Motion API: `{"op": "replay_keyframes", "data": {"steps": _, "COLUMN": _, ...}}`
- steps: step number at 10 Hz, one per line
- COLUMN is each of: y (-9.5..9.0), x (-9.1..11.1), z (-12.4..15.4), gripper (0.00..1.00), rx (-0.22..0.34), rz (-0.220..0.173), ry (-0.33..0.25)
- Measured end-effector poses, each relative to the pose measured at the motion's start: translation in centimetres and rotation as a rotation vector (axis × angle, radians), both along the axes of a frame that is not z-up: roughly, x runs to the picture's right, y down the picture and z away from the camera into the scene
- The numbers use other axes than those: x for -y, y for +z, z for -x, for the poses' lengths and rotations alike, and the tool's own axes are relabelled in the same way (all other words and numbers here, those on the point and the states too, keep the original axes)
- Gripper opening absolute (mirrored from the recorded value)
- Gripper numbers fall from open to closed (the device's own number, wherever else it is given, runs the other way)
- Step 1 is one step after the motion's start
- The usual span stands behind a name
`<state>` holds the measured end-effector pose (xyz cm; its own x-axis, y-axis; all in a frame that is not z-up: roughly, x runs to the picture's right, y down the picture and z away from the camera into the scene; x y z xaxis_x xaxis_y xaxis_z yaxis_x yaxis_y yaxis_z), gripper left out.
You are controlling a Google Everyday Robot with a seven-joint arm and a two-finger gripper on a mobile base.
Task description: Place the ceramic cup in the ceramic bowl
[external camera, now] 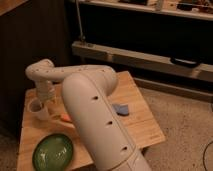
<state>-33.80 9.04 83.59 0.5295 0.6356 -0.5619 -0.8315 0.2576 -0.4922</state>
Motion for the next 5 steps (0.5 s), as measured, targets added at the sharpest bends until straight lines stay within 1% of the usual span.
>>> {"op": "replay_keyframes", "data": {"steps": 1, "y": -0.8, "x": 0.3, "z": -0.6, "gripper": 0.19, "rx": 0.012, "rz": -0.001, "ry": 0.001}}
{"op": "replay_keyframes", "data": {"steps": 2, "y": -2.7, "x": 1.3, "z": -1.8, "gripper": 0.06, "rx": 0.035, "rz": -0.012, "ry": 0.007}}
{"op": "replay_keyframes", "data": {"steps": 3, "y": -4.5, "x": 1.7, "z": -2.5, "gripper": 0.01, "rx": 0.053, "rz": -0.022, "ry": 0.009}}
{"op": "replay_keyframes", "data": {"steps": 4, "y": -6.2, "x": 2.0, "z": -3.5, "gripper": 0.00, "rx": 0.072, "rz": -0.032, "ry": 0.015}}
{"op": "replay_keyframes", "data": {"steps": 5, "y": -8.3, "x": 2.3, "z": -5.6, "gripper": 0.00, "rx": 0.091, "rz": -0.046, "ry": 0.026}}
